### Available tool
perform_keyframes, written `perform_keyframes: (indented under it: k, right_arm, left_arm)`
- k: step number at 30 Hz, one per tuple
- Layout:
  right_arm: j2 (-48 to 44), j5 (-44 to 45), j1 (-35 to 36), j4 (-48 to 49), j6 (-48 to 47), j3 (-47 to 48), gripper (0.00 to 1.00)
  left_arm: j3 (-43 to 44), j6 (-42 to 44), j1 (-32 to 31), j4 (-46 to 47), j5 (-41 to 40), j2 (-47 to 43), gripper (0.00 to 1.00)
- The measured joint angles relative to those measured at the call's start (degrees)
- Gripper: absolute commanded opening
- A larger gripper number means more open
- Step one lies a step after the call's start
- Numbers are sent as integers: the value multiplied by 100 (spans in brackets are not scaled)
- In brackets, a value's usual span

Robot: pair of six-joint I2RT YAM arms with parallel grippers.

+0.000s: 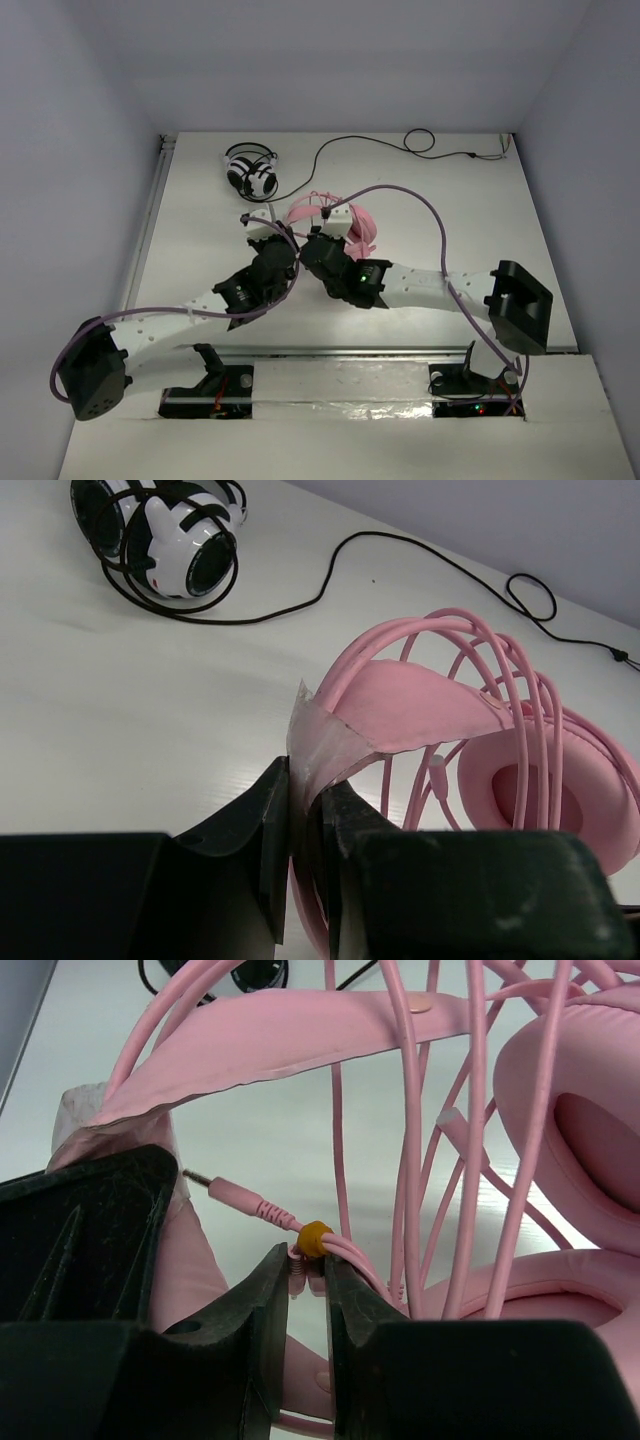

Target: Wrap the headphones

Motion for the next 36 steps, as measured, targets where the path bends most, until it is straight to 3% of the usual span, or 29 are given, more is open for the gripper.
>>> perform_keyframes:
  k: [3,4,13,19,25,31,36]
  right_arm:
    - [7,-251,-46,-70,0,20,17]
    - [-11,-343,-63,-63,0,11,26]
    - [-590,-1292,-109,-31,83,-404,46]
    - [-822,-1668,-214,-232,293,-673,56]
    - [-916,-1738,-317,-459,404,-673,63]
    - [-1139,-2361,-90,-555,422,-673,60]
    - [-1945,-2535,-70,-629,396,-728,58]
  left_arm:
    - [55,-11,20,-2,-4,85,0]
    - [79,-7,24,-2,-7,111,0]
    - [225,50,35,7,313,505,0]
    - [225,-92,369,-11,852,804,0]
    - [369,-275,745,-125,1519,990,0]
    - [450,-485,1097,-66,1921,1250,0]
    - [535,-531,1300,-46,2216,1333,0]
